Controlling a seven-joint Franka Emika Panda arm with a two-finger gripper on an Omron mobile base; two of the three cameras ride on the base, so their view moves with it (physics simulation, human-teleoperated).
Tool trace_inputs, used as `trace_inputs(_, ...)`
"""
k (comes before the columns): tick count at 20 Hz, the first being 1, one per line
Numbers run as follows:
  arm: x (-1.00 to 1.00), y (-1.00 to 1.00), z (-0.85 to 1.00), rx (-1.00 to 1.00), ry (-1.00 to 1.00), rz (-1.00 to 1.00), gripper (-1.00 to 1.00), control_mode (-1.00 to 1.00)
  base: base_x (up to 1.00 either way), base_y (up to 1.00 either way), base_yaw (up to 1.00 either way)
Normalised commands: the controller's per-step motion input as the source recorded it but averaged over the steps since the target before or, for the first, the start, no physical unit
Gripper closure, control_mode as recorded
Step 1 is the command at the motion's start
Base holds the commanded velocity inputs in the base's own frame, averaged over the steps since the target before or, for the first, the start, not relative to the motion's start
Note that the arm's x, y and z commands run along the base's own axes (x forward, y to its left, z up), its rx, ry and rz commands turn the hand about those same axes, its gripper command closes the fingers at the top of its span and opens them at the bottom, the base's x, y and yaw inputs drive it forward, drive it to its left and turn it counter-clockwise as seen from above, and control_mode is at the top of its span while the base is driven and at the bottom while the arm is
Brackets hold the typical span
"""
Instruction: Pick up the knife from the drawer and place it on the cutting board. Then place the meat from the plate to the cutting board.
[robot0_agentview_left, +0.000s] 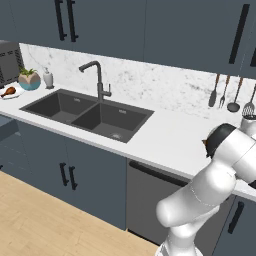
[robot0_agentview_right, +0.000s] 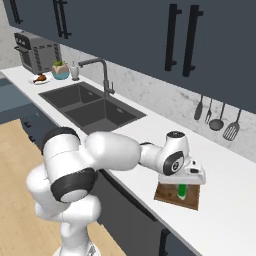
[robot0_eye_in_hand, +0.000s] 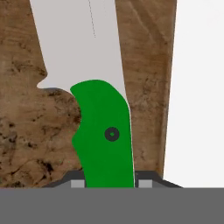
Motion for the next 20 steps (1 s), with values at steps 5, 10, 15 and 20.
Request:
trace_inputs(5,0.09,-0.05,-0.29,0.00,0.00,0.00,1.00,-1.00,0.00,0.00,0.00)
trace_inputs(10,0.02,0.00,-0.25,0.00,-0.02,0.02,1.00,-1.00,0.00,0.00,0.00)
trace_inputs(15,0.16,0.01,-0.29,0.00,0.01,0.00,1.00,-1.00,0.00,0.00,0.00)
trace_inputs(20,0.16,-0.10,-0.01,0.00,0.01,0.00,1.00,-1.00,0.00,0.00,0.00)
